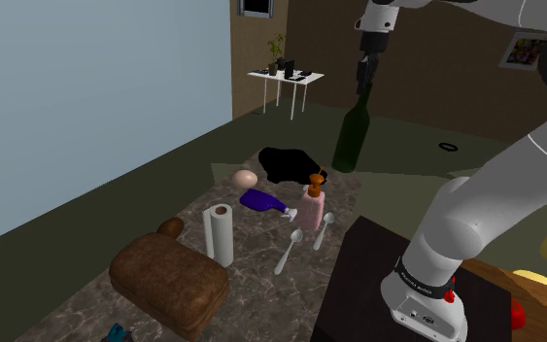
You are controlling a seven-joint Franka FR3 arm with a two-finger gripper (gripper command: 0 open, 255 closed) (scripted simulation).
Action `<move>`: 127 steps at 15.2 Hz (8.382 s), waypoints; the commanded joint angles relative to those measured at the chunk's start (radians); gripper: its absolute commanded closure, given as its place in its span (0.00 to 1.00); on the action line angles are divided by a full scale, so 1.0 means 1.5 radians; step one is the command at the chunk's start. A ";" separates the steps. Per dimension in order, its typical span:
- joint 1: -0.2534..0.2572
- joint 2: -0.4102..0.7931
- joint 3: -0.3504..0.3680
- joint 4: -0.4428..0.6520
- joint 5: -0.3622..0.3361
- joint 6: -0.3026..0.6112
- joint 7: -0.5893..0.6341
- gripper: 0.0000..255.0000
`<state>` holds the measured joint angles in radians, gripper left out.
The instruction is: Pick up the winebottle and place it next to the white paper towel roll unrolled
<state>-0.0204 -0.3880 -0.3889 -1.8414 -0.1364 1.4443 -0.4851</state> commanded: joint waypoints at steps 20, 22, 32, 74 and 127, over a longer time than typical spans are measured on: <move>0.027 0.041 0.045 0.192 0.027 -0.157 0.053 1.00; 0.036 0.026 0.073 0.175 0.033 -0.158 0.092 1.00; 0.080 -0.004 0.202 0.138 0.083 -0.155 0.275 1.00; 0.197 0.107 0.459 0.055 0.158 0.055 0.644 1.00; 0.201 0.086 0.464 -0.165 0.168 0.254 0.629 0.00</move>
<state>0.2817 -0.2594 0.3079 -2.0906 0.1162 1.8280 0.4588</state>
